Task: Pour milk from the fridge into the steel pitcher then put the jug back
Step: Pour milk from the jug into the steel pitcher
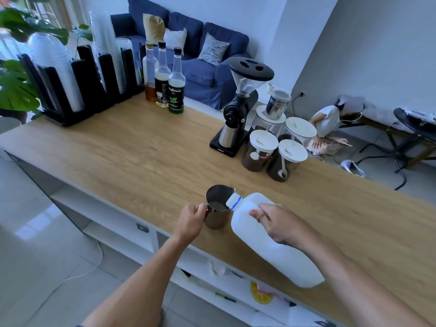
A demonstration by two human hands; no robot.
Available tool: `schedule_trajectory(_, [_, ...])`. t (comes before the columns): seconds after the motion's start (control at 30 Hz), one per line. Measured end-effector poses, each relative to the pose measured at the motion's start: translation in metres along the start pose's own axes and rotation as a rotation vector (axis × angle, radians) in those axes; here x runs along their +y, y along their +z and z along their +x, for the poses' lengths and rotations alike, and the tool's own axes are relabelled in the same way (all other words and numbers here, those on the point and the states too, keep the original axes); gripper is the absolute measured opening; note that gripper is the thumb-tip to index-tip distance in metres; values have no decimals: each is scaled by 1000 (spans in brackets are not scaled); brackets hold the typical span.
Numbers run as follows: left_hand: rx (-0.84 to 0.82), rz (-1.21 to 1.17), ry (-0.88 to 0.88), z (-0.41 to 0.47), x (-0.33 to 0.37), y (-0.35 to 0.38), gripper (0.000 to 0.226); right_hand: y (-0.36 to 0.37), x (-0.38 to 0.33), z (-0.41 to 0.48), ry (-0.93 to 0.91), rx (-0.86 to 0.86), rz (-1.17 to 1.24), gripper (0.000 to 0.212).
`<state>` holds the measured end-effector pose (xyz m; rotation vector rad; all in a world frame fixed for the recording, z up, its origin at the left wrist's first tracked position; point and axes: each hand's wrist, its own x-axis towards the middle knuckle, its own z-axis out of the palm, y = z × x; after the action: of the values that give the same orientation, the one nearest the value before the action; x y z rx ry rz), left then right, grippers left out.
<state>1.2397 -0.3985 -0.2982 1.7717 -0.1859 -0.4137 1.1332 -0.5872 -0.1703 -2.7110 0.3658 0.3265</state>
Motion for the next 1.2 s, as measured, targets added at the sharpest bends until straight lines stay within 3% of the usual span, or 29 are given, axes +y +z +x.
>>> schedule_trajectory(0.43, [15,1,40,1,-5,0,42,-16,-27,23,75,-190,-256,53])
schedule_trajectory(1.2, [-4,-27,50,-1,-8,-1,46,-25,-40,34,92,-259,-331,55])
